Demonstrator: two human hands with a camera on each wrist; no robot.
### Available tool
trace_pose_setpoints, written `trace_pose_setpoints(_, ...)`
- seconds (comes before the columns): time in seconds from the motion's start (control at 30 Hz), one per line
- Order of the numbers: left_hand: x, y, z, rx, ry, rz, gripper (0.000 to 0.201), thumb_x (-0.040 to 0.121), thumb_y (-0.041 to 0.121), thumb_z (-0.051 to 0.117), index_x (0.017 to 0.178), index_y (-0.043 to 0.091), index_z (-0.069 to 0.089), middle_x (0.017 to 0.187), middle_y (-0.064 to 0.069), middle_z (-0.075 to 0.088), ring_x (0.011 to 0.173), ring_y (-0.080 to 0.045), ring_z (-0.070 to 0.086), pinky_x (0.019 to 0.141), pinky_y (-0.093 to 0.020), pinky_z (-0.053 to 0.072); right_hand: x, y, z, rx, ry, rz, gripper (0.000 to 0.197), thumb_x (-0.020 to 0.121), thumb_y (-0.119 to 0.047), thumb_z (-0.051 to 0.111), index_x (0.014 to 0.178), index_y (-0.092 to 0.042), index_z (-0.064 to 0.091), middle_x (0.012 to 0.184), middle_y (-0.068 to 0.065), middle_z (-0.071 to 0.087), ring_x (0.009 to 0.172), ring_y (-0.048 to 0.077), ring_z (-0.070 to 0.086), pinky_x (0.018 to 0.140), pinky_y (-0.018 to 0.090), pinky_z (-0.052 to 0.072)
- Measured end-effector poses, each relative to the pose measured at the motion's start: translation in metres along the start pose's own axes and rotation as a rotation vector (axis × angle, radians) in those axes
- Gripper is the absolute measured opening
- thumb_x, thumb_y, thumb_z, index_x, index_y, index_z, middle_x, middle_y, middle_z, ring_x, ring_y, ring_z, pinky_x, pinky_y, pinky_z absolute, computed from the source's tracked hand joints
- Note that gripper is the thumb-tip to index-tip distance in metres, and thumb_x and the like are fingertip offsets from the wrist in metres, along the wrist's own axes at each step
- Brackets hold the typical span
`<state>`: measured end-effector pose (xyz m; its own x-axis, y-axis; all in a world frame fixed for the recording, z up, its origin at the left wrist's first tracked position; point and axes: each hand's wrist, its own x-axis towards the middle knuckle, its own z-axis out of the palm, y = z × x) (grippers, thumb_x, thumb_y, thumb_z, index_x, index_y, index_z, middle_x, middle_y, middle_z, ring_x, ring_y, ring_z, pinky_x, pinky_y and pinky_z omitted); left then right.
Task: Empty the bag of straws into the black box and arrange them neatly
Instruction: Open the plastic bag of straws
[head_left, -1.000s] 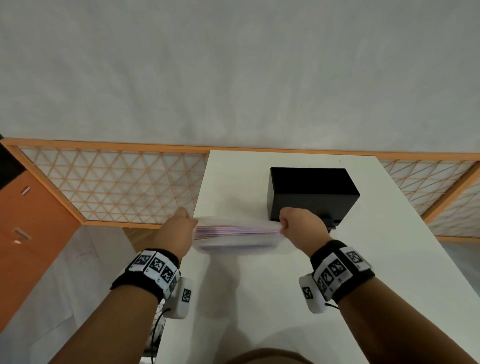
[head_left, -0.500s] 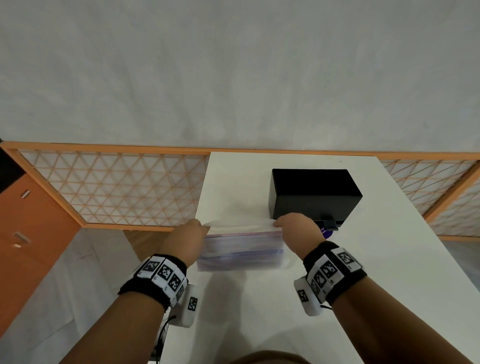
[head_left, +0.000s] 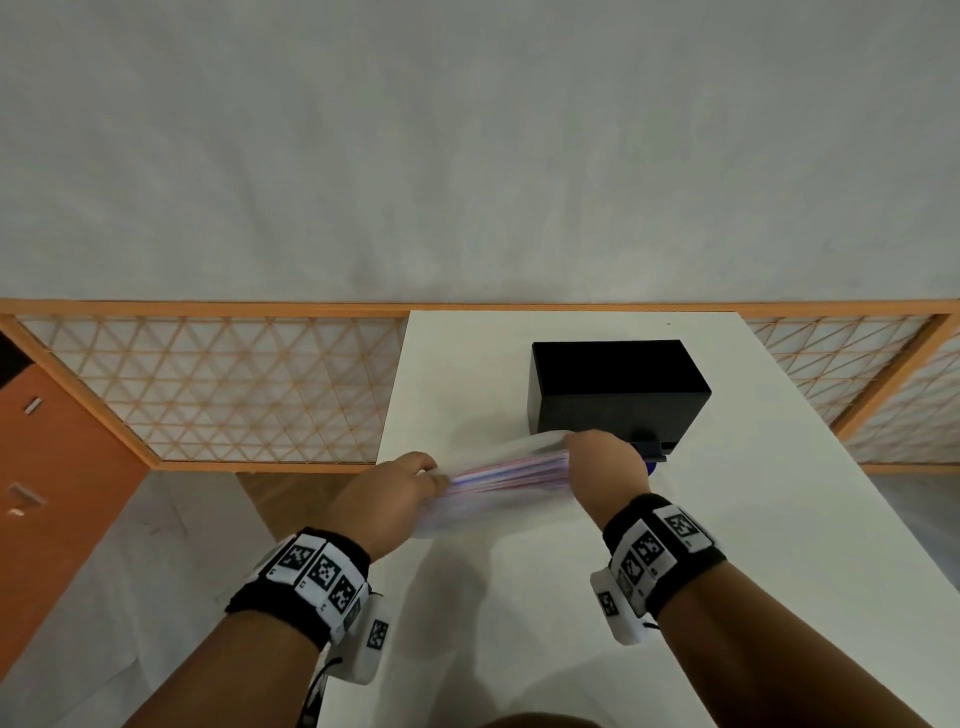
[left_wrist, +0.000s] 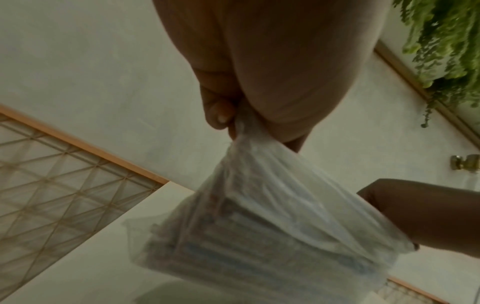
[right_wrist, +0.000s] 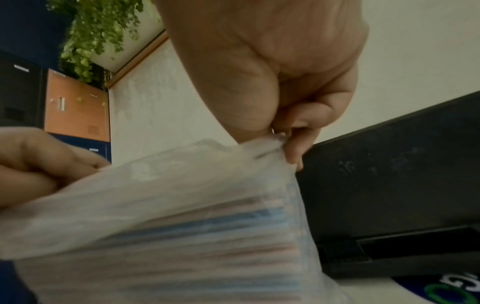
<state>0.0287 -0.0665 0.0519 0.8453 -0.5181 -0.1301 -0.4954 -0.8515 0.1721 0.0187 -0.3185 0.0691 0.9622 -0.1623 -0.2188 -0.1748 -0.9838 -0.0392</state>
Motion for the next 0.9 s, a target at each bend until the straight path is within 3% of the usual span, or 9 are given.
trace_pose_setpoints(0.13,0.007,-0.003,-0.002,0.112,-0.020,-0.093,0.039,0.085,0.012,0.041,0.119,0.019,0.057,0.111,-0.003,0.054,0.093,-0.023,0.059,0.079,-0.034,0.049,-0.006,0.002,0.003,-0.038,-0.001,-0.116,0.025,0.092,-0.005,0.044,0.113,-0.013,0.056,0.111,0.008,0.059,0.096,0.027,0.062,0.075,0.034,0.050)
trace_pose_setpoints(0.3,0.014,0.005,-0.002,0.043,0.087,-0.422,0.031,0.089,0.026,0.039,0.066,0.014,0.056,0.067,0.000,0.054,0.063,-0.016,0.054,0.052,-0.025,0.038,-0.017,-0.002,0.014,-0.125,-0.040,-0.270,0.033,0.093,-0.008,0.040,0.124,-0.014,0.048,0.117,0.011,0.055,0.103,0.033,0.060,0.075,0.040,0.048)
trace_pose_setpoints(0.4,0.014,0.004,-0.007,0.040,0.041,-0.451,0.021,0.084,0.006,0.042,0.078,0.014,0.061,0.085,-0.004,0.064,0.078,-0.020,0.061,0.058,-0.026,0.041,-0.015,0.008,0.012,-0.100,-0.091,-0.278,0.043,0.091,-0.008,0.043,0.133,-0.018,0.044,0.122,0.011,0.054,0.107,0.033,0.059,0.080,0.041,0.049)
trace_pose_setpoints(0.5,0.010,0.008,-0.011,0.028,0.030,-0.420,0.031,0.087,0.006,0.044,0.107,0.019,0.063,0.116,-0.003,0.062,0.104,-0.019,0.058,0.074,-0.026,0.044,-0.003,0.024,0.004,-0.007,-0.132,-0.280,0.045,0.086,-0.013,0.055,0.130,-0.024,0.049,0.116,0.007,0.059,0.101,0.029,0.062,0.083,0.041,0.053)
trace_pose_setpoints(0.57,0.009,0.014,-0.009,0.015,0.028,-0.389,0.041,0.090,0.010,0.045,0.127,0.026,0.054,0.142,-0.002,0.043,0.121,-0.017,0.048,0.090,-0.024,0.038,0.006,0.034,-0.002,0.052,-0.159,-0.294,0.046,0.083,-0.014,0.059,0.127,-0.029,0.053,0.113,0.004,0.063,0.100,0.026,0.062,0.085,0.039,0.053)
trace_pose_setpoints(0.63,0.007,0.018,-0.002,-0.096,-0.010,-0.373,0.049,0.091,0.009,0.044,0.134,0.030,0.046,0.154,0.001,0.018,0.126,-0.019,0.043,0.091,-0.023,0.039,0.011,0.045,-0.007,0.115,-0.180,-0.316,0.052,0.085,-0.015,0.060,0.133,-0.032,0.050,0.121,0.002,0.062,0.105,0.024,0.060,0.086,0.031,0.051)
trace_pose_setpoints(0.73,0.002,0.019,0.009,-0.430,-0.056,-0.348,0.059,0.087,-0.001,0.043,0.139,0.026,0.041,0.149,0.017,0.013,0.095,-0.016,0.060,0.061,-0.023,0.052,0.018,0.055,-0.014,0.241,-0.237,-0.355,0.052,0.089,-0.013,0.057,0.138,-0.028,0.047,0.125,0.004,0.059,0.089,0.020,0.058,0.059,0.013,0.047)
trace_pose_setpoints(0.8,-0.003,0.019,0.014,-0.608,-0.008,-0.352,0.059,0.086,-0.004,0.044,0.137,0.025,0.043,0.138,0.017,0.035,0.066,-0.010,0.061,0.051,-0.021,0.048,0.023,0.059,-0.014,0.386,-0.262,-0.343,0.045,0.089,-0.014,0.058,0.132,-0.027,0.055,0.112,0.005,0.062,0.075,0.018,0.058,0.054,0.021,0.050)
trace_pose_setpoints(0.9,-0.011,0.016,0.020,-0.870,0.142,-0.421,0.051,0.087,-0.006,0.043,0.128,0.023,0.054,0.106,-0.002,0.062,0.056,-0.016,0.059,0.050,-0.025,0.047,0.033,0.069,-0.020,0.750,-0.100,-0.246,0.026,0.089,-0.011,0.057,0.110,-0.020,0.068,0.095,0.008,0.067,0.071,0.019,0.059,0.063,0.031,0.052)
